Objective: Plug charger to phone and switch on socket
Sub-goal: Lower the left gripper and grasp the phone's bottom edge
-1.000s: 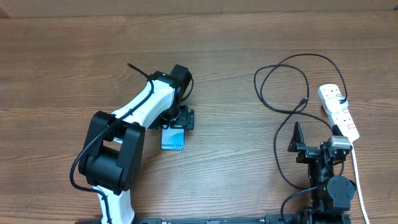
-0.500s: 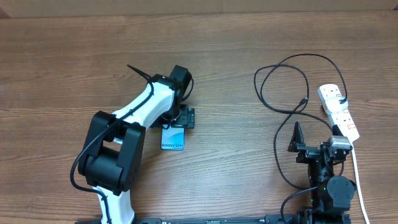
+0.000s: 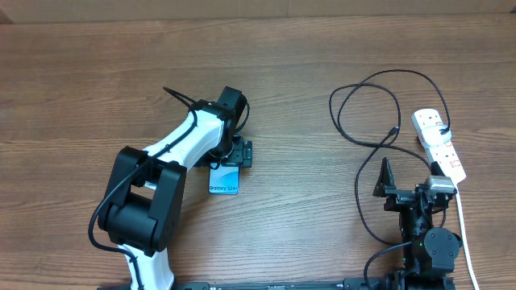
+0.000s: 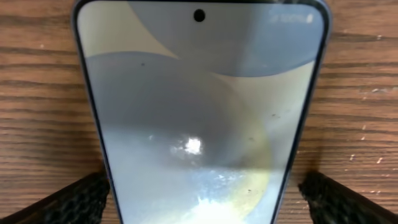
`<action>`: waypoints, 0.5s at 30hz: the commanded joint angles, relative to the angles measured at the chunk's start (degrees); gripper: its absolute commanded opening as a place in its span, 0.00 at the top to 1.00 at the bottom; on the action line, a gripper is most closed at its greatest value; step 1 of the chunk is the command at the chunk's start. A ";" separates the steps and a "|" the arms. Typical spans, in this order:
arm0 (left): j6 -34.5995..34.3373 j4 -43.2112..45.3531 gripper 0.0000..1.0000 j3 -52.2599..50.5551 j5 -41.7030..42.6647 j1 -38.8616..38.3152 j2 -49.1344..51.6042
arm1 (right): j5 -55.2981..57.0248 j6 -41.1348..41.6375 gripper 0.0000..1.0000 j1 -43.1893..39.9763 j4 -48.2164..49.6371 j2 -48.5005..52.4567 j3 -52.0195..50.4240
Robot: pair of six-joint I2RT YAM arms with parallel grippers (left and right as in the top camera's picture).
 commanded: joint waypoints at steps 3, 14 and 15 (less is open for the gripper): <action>0.09 -0.42 0.11 -2.75 -2.29 -0.07 2.25 | -0.37 -0.70 0.00 0.26 0.39 -0.31 -0.61; 0.07 -0.42 0.18 -2.75 -2.29 -0.07 2.25 | -0.37 -0.70 0.00 0.26 0.37 -0.31 -0.61; 0.07 -0.42 0.19 -2.75 -2.29 -0.07 2.25 | -0.37 -0.70 0.00 0.26 0.39 -0.31 -0.61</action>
